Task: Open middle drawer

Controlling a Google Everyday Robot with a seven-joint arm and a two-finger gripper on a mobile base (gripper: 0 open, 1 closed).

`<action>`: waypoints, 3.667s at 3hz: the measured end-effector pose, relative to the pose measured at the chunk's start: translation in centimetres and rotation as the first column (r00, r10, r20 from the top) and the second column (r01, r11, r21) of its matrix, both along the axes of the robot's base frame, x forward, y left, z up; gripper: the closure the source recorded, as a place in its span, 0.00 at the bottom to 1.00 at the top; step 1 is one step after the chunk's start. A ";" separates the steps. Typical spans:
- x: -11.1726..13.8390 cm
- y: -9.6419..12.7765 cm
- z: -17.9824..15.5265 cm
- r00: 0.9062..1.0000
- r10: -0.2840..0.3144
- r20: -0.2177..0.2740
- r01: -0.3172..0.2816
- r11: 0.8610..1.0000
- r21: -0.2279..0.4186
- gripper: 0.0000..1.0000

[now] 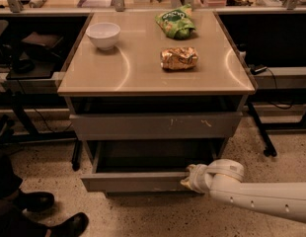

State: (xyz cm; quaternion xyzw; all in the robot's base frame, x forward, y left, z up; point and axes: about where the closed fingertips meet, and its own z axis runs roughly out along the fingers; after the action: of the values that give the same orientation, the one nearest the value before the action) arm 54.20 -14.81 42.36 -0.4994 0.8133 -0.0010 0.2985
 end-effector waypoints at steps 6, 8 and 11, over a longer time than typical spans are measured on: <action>-1.8 -1.1 0.4 1.000 -0.008 0.018 0.008 1.000 0.001 1.00; -2.5 -1.3 0.6 1.000 -0.010 0.021 0.010 1.000 0.000 1.00; -3.1 -1.4 0.5 1.000 -0.010 0.026 0.010 1.000 0.005 1.00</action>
Offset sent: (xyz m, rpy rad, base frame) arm -0.2291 -0.0925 -0.0467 0.0079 -0.2301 -0.0656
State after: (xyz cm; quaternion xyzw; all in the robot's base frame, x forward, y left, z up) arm 51.11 -16.26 42.90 -0.4945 0.8119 -0.0072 0.3103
